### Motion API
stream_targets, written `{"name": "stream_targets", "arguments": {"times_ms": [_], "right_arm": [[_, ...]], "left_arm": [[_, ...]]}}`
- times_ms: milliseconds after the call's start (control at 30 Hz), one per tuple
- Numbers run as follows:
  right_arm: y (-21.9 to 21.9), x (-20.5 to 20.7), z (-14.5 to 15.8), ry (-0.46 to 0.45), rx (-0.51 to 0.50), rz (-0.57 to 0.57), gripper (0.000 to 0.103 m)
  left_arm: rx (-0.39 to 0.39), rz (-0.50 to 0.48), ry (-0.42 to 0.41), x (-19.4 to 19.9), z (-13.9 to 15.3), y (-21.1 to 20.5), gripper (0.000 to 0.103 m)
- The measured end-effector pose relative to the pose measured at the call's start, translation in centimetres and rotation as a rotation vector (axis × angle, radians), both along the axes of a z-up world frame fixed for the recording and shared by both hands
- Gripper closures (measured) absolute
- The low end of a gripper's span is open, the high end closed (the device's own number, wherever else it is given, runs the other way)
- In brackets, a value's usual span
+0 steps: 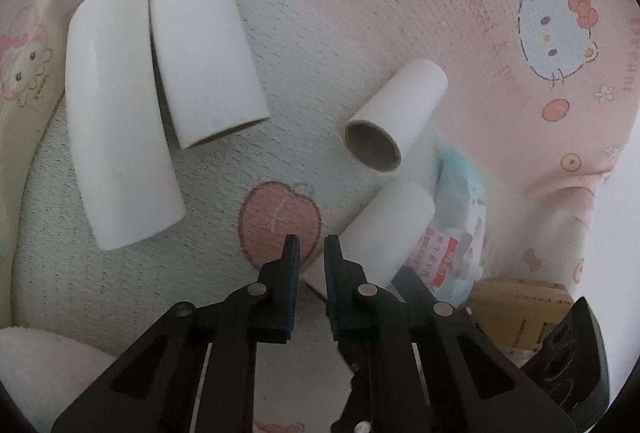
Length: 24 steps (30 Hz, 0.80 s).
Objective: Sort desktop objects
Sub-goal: 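Lower both grippers onto a white cardboard tube at the pile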
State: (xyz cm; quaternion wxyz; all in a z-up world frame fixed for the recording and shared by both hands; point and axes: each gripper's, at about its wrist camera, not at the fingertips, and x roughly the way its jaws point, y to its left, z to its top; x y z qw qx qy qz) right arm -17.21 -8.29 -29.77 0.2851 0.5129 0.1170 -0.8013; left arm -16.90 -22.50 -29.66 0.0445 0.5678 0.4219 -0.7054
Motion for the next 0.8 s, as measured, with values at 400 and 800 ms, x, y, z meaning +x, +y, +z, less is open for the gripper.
{"name": "stream_targets", "arguments": {"times_ms": [400,800], "right_arm": [[1.2,-0.4,0.3,0.021,0.036,-0.023,0.052],[4.6,-0.2,1.1,0.042,0.109,-0.134,0.052]], "left_arm": [[0.081,0.080,0.023,-0.1,-1.0,-0.5,0.070],[0.221,0.028,0.089,-1.8,-2.2,2.2,0.056]]}}
